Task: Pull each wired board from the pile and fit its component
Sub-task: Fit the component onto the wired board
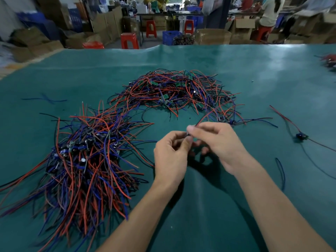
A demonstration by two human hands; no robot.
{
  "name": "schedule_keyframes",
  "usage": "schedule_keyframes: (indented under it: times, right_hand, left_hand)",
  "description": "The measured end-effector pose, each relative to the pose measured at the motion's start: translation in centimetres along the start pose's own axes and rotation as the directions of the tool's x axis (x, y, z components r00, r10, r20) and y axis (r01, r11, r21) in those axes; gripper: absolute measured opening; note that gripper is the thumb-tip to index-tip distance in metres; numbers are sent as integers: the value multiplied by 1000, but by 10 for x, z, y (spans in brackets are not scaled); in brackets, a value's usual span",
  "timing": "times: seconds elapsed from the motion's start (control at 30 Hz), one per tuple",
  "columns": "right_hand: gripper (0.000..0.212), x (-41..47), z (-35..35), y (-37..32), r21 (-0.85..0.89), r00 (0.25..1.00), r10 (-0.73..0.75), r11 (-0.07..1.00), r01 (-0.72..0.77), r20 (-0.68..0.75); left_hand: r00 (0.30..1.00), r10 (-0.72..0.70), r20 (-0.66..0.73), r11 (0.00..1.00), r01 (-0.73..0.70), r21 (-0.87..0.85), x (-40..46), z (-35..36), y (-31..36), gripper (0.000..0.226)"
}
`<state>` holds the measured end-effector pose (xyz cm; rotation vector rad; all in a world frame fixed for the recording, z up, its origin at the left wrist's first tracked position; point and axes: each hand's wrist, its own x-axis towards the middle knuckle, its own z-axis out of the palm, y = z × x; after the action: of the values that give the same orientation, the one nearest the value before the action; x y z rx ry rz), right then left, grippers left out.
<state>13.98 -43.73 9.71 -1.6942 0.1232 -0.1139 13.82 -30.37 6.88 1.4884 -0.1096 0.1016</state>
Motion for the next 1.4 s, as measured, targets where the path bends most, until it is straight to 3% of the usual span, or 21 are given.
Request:
schedule_keyframes:
  times: [0.07, 0.2, 0.33, 0.4, 0.47, 0.53, 0.6, 0.67, 0.73, 0.8, 0.87, 0.93, 1.0, 1.1, 1.2, 1.4]
  right_hand:
    - [13, -2, 6, 1, -54, 991, -132, 990, 133, 26]
    - [19, 2, -6, -6, -168, 928, -308, 947, 275, -212]
    - [22, 1, -39, -46, 41, 767, -306, 917, 396, -563]
    - [25, -1, -49, -82, 148, 741, -300, 869, 471, -601]
    - [24, 0, -37, -116, 129, 826, -348, 888, 442, -443]
    - [23, 5, -2, -137, 47, 928, -350, 932, 358, -125]
    - [28, 11, 40, -149, -99, 950, -233, 961, 257, 209]
    - [38, 24, 66, -148, -274, 923, -68, 944, 182, 379]
    - [29, 48, 65, -136, -457, 945, -46, 867, 198, 323]
    - [21, 73, 43, -116, -749, 986, -109, 641, 168, 128]
    - [32, 88, 15, -86, -927, 992, -103, 374, -26, -69]
    - [42, 92, -9, -53, -937, 982, -38, 308, -164, -184]
    - [35, 91, -25, -29, -907, 972, -11, 362, -216, -236]
    - [9, 92, -45, -19, -806, 946, -53, 541, -242, -320]
    - [25, 85, -60, -20, -661, 930, -106, 731, -168, -353]
    - [17, 37, -47, -15, -261, 909, -146, 964, 42, -390]
  left_hand:
    - [1000, 1, 10, 999, -2, 44, 1, -1, -1, 12]
    - [995, -58, 87, 997, 53, 55, -2, 3, 2, 13]
    - [989, -41, 145, 993, 23, 119, -5, 5, 0, 10]
    - [988, 1, 152, 973, -36, 226, -5, 6, -1, 12]
    - [989, 9, 145, 961, -49, 273, -5, 5, -1, 13]
    - [990, 20, 137, 952, -61, 300, -4, 5, -1, 14]
    - [992, 43, 116, 951, -77, 301, -4, 4, -2, 14]
    - [995, 49, 88, 959, -72, 275, -4, 3, -1, 14]
    - [997, 31, 71, 965, -48, 259, -4, 3, 0, 14]
    - [997, 27, 71, 956, -46, 290, -4, 3, 1, 13]
    - [997, 41, 70, 949, -61, 310, -4, 3, 2, 13]
    - [996, 43, 75, 951, -64, 304, -3, 4, 3, 14]
    - [997, 33, 70, 952, -53, 301, -3, 4, 3, 13]
    - [998, 33, 60, 951, -50, 305, -4, 5, 3, 14]
    - [999, 14, 42, 953, -26, 301, -2, 4, 2, 15]
    - [997, 34, 62, 957, -51, 286, -1, 5, 1, 10]
